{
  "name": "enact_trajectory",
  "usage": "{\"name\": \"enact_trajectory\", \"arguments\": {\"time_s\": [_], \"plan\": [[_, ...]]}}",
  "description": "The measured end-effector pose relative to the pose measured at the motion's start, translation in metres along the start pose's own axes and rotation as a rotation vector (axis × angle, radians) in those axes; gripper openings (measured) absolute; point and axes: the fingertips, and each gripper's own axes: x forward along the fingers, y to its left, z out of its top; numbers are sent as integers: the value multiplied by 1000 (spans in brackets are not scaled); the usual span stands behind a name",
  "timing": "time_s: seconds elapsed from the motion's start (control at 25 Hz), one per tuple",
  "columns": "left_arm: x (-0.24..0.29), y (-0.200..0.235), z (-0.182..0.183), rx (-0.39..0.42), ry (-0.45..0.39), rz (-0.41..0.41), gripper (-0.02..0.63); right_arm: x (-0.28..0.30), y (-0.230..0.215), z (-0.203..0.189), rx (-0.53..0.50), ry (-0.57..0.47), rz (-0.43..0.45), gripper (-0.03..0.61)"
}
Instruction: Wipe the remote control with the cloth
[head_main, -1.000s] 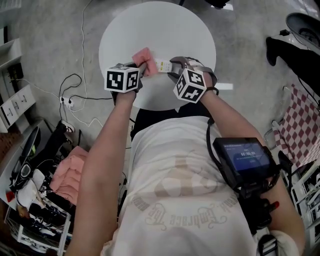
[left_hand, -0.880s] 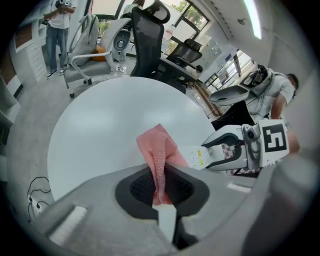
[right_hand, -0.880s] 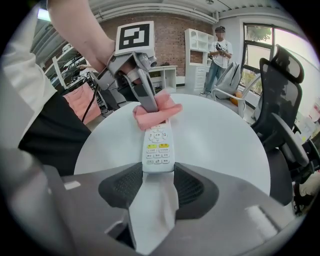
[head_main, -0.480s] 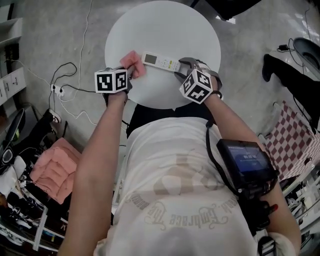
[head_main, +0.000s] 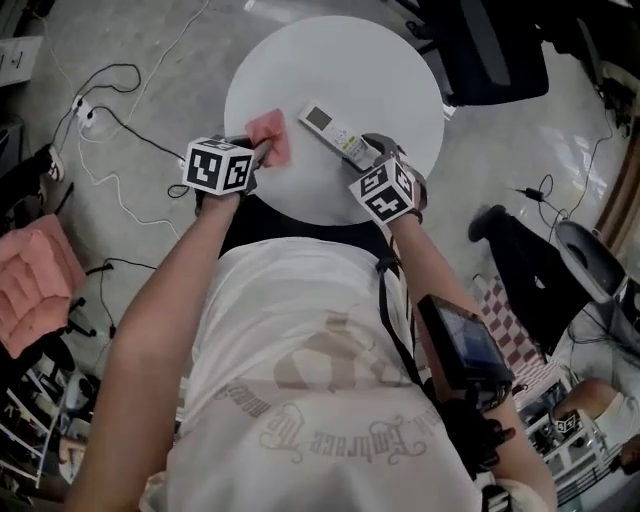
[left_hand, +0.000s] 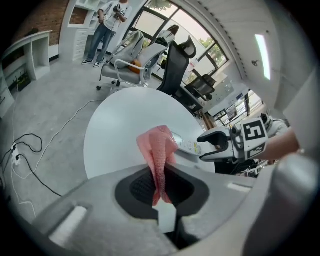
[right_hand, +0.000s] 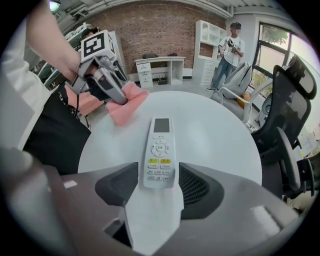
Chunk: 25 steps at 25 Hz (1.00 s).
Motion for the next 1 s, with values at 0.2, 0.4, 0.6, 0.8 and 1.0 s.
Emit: {"name": "enact_trajectory", "arguments": {"time_s": [0.2, 0.4, 0.6, 0.8, 1.0], "plan": [[-23, 16, -12, -41, -44, -19, 18, 21, 6, 24, -12, 79, 4, 287], [-37, 20, -26, -83, -85, -31, 18, 35, 4, 21, -38, 238, 1, 274], [-45, 27, -33, -104, -100, -47, 18, 40, 1, 24, -40, 297, -15, 253], [-59, 32, -38, -91, -102, -62, 18, 37, 11, 30, 57, 289, -6, 250], [-57, 21, -27, -77, -103, -127, 18, 27, 19, 15, 355, 204, 71, 249]]}}
